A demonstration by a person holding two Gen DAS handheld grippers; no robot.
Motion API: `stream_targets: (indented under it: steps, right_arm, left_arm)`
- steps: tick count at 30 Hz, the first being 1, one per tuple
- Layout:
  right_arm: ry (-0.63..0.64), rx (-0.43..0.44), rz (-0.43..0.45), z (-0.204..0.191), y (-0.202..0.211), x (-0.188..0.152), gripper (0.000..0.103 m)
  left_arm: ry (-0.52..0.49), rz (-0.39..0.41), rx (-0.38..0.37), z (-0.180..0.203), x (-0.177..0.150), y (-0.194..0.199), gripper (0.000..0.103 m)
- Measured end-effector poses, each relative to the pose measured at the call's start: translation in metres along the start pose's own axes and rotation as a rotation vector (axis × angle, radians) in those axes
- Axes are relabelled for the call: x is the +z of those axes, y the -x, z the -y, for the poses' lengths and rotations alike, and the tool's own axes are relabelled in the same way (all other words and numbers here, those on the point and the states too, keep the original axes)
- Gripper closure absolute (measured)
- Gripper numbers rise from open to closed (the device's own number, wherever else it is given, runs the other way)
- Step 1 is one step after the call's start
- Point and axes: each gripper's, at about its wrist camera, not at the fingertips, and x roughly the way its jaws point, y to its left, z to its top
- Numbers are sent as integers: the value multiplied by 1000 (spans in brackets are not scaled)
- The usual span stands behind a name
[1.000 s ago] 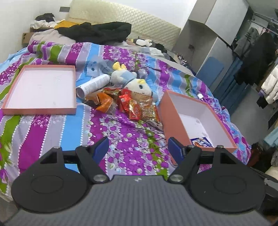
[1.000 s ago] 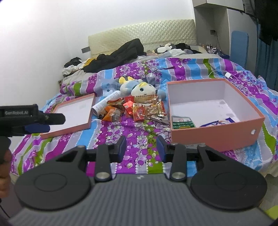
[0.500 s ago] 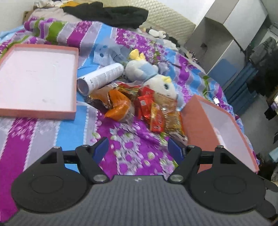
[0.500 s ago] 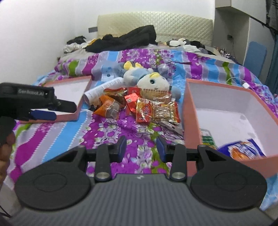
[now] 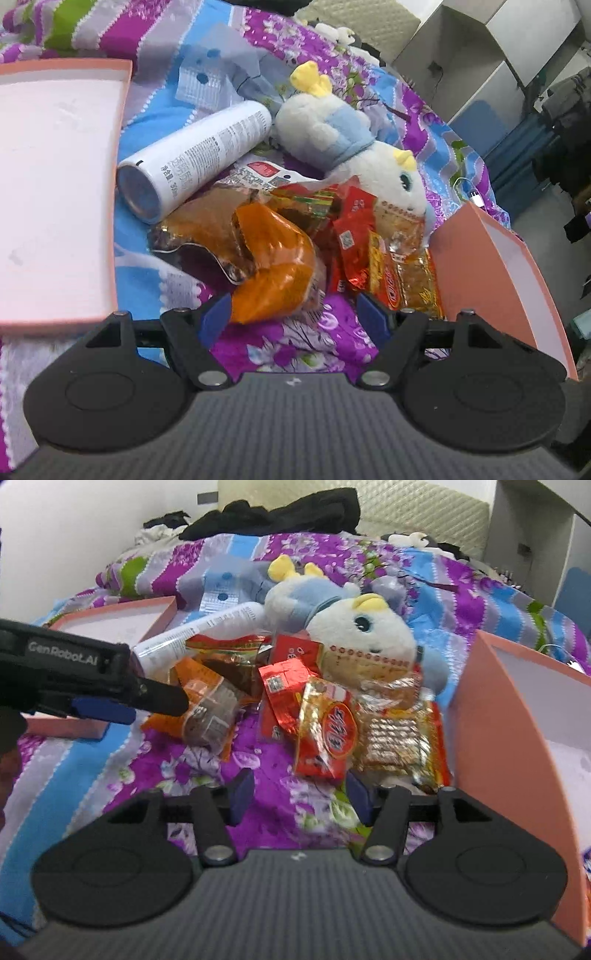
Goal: Organize snacks
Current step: 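Grasp the red-and-yellow snack packet with the right tool and lift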
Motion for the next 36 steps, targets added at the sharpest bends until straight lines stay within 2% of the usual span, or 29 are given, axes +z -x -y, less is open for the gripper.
stream_targets:
  steps: [7,10,11,16,18,21,24,36]
  right_arm:
    - [83,-82,-32,-4,-40,18,47]
    - [102,-74,-97,-3,-56,21,47]
    - [112,-64,-112,-4,-59,20,47]
    - [131,-69,-172,-5,-69,14,62]
    - [124,-80,-182,-4,-68,15,74]
    - [113,-80,-195,-1,-61,18,87]
    - [110,-69,-196,4,-53,20,91]
    - [98,-68,-173,4,2,19,91]
  left_arm:
    - [2,-122,-9,-3,17,-33,26]
    - [-10,-165,-5,-2,18,-45,26]
    - [-5,-178,-2,-2,18,-48,29]
    - [12,-205,-6,-1,20,-55,35]
    - [6,-209,0,3,22,-55,37]
    - [-1,-220,10,10,22,-54,39]
    - [6,-227,16,16,23,-48,42]
    - [9,-233,31,22,7,-11,51]
